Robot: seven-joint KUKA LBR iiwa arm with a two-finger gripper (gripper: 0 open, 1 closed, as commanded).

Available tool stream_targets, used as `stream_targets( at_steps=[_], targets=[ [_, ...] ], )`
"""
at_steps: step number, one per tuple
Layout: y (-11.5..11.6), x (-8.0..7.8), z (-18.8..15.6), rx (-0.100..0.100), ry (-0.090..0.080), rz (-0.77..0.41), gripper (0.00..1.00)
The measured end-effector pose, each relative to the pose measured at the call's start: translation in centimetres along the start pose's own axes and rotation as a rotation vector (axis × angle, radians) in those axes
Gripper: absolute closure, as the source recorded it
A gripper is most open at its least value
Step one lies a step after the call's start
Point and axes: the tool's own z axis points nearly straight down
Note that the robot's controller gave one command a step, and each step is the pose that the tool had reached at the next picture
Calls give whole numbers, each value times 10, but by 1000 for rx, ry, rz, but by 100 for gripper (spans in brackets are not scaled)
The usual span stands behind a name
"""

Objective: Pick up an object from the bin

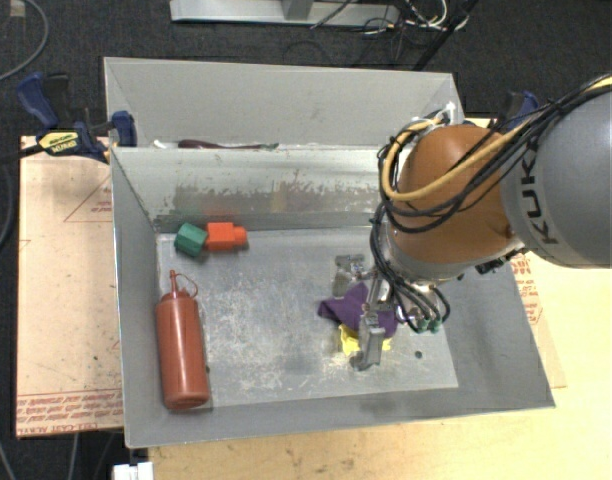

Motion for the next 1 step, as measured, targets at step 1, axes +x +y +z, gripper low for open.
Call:
stream_targets(
  at_steps=[1],
  targets=[
    [-19, -25, 20, 1, -2, -73, 0]
  ],
)
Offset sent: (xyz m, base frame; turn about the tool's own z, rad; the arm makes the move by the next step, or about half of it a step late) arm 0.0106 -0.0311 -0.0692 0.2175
